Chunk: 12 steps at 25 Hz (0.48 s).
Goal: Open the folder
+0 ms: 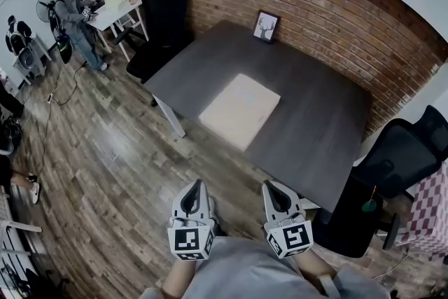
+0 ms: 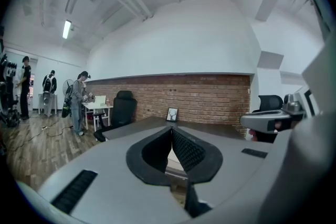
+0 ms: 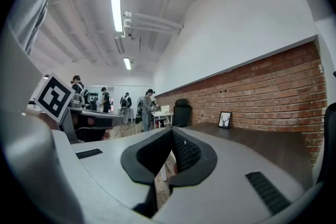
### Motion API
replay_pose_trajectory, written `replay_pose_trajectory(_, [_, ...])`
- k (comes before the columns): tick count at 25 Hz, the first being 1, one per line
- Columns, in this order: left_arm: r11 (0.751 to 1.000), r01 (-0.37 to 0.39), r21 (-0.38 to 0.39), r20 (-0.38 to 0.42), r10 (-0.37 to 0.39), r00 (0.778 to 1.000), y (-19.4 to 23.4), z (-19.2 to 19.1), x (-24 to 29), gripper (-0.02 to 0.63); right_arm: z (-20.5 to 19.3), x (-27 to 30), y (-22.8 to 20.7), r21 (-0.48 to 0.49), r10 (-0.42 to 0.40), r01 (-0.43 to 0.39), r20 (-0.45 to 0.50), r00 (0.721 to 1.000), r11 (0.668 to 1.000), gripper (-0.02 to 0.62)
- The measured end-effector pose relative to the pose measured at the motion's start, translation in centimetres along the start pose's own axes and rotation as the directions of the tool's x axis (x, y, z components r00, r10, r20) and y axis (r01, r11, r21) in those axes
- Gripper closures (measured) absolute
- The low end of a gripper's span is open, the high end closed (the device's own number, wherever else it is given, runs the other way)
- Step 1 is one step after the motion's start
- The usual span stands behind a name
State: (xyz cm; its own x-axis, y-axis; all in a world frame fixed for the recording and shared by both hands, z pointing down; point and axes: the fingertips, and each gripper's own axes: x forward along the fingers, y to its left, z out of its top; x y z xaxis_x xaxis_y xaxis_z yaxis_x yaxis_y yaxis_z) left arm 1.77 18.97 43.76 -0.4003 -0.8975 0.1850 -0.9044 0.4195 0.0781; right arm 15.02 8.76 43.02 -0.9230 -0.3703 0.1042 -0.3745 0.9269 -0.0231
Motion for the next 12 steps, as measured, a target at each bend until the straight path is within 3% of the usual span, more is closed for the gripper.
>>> replay_pose_trajectory(12, [0.983,0.17,0.075,-0.011,-0.17,0.985,8.3,4.7,14.4,0.603,3.1,14.8,-3.6,0.006,-0.185,0.185,0.013,0.983,0.983,0.597])
